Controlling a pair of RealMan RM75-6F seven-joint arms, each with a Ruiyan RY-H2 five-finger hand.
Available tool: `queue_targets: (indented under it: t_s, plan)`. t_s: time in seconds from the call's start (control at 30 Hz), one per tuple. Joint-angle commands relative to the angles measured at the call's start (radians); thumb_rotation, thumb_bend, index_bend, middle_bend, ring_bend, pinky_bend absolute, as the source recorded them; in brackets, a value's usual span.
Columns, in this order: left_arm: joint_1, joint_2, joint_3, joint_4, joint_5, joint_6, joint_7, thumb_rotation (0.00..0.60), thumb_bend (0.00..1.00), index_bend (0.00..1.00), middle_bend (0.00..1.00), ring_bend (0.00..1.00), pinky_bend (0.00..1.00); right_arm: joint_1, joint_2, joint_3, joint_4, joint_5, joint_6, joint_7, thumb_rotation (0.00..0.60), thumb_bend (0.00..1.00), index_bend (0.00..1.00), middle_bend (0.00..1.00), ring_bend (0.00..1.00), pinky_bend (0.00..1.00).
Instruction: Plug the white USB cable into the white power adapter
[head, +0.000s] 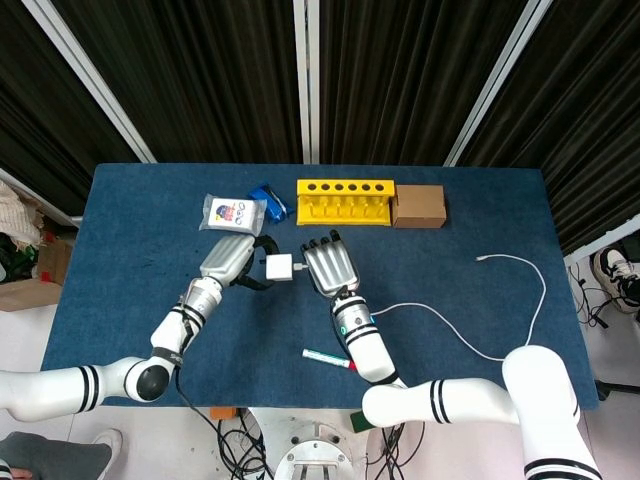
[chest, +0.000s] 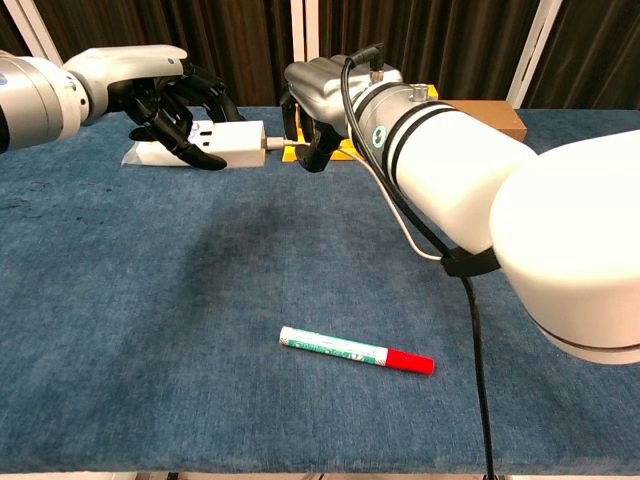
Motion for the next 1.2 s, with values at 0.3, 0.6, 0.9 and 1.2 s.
queue_targets:
  t_s: [0.3,0.6,0.9,1.2]
  plan:
    - [-0.011,-0.004,0.0,-0.003,-0.016,-0.005,0.017,0.6,0.25,0.56,0.46,0.71,0.9,0.005,-0.011,0.001,0.011,-0.008,0.003,0.003,0.6,0.48,0.58,0.43,0.36,0.23]
    - [-0.019,-0.007,0.001,-0.008,-0.019,-0.003,0.03,0.6,0.25,0.56,0.46,0.71,0.9,0.011,-0.027,0.007,0.026,-0.009,0.008,0.0,0.6,0.48,0.63,0.44,0.36,0.23]
    - [-0.029,-0.012,0.004,-0.016,-0.035,0.009,0.06,0.6,0.25,0.56,0.46,0.71,0.9,0.021,-0.044,0.014,0.03,-0.007,0.015,-0.012,0.6,0.48,0.63,0.44,0.36,0.23]
    - [-0.038,-0.025,0.018,-0.016,-0.054,0.051,0.13,0.6,0.25,0.56,0.47,0.71,0.91,0.025,-0.058,0.023,0.031,0.007,0.027,-0.03,0.6,0.46,0.63,0.44,0.36,0.23]
